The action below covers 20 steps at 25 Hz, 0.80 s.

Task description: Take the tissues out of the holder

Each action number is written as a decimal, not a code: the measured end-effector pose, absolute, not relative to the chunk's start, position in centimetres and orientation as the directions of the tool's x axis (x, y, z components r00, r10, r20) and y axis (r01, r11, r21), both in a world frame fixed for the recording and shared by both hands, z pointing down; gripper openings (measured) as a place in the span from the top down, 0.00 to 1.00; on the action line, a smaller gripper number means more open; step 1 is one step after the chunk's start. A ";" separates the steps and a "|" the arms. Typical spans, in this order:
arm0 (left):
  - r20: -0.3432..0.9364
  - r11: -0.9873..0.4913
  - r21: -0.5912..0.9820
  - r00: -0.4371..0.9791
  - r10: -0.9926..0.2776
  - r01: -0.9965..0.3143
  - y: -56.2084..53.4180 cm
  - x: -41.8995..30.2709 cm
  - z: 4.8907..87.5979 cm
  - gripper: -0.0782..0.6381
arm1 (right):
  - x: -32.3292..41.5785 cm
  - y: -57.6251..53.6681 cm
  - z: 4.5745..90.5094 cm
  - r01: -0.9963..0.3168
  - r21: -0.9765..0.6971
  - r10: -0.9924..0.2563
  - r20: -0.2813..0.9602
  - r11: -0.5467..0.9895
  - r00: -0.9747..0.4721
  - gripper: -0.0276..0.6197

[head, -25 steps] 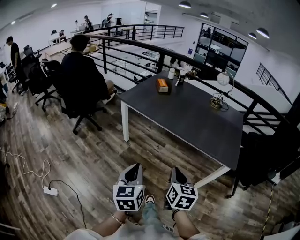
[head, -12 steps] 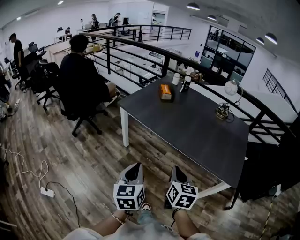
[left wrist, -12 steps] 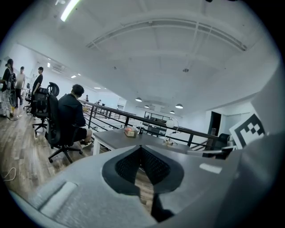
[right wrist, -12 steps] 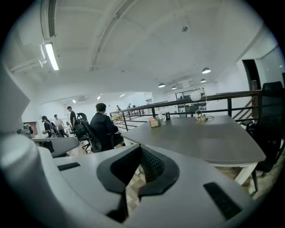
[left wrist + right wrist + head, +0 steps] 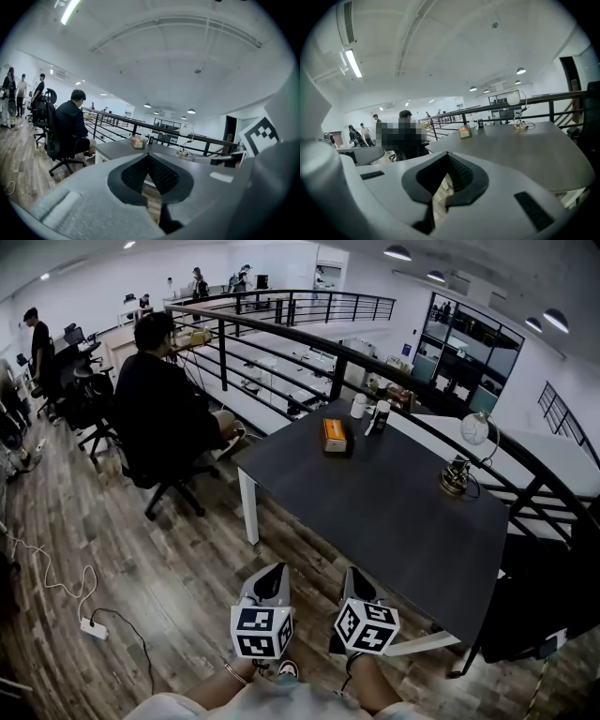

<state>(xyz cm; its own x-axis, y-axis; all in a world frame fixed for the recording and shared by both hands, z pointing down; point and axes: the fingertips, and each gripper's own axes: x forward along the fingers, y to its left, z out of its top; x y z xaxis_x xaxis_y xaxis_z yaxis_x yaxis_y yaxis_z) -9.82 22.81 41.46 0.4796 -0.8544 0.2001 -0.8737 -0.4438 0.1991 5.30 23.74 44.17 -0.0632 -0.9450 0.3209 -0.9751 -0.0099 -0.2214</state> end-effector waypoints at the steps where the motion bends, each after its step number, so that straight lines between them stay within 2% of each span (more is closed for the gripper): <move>1: 0.202 -0.445 0.197 0.481 -0.853 -0.874 22.2 -9.4 41.5 0.88 | 5.7 23.1 44.3 -0.974 -0.226 -0.944 0.323 -0.011 -0.065 0.95; 20: 0.240 -0.444 0.179 0.477 -0.846 -0.878 14.6 -5.0 43.5 0.88 | 9.8 15.3 47.0 -0.966 -0.258 -0.928 0.363 -0.009 -0.088 0.95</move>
